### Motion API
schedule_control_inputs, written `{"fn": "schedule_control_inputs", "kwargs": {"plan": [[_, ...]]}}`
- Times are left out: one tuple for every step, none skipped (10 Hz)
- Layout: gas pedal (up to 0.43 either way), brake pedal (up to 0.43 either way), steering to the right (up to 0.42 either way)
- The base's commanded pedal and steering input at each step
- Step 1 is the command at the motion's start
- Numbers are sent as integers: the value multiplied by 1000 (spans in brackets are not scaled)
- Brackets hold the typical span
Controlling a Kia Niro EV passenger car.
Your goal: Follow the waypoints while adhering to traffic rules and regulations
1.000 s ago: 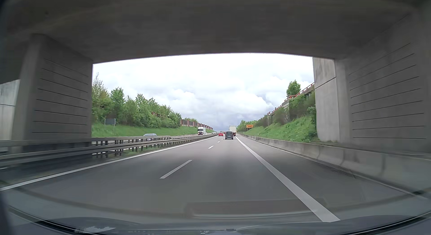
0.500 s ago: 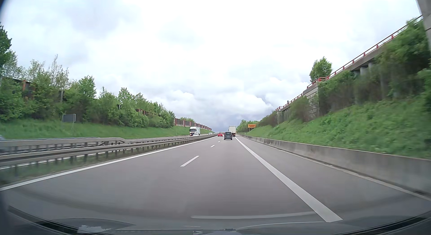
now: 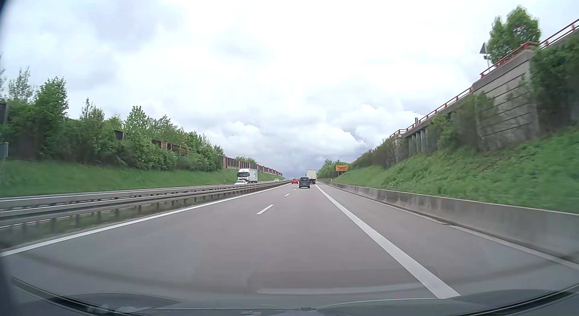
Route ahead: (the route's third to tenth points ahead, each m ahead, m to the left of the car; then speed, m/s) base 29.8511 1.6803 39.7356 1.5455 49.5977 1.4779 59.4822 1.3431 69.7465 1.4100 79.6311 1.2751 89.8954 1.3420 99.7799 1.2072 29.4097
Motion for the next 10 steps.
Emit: {"fn": "schedule_control_inputs", "kwargs": {"plan": [[319,12,0],[319,12,0],[319,12,0],[331,12,0],[331,12,-1],[331,6,-2],[339,12,-2],[339,12,-2],[350,12,-2],[350,12,-2]]}}
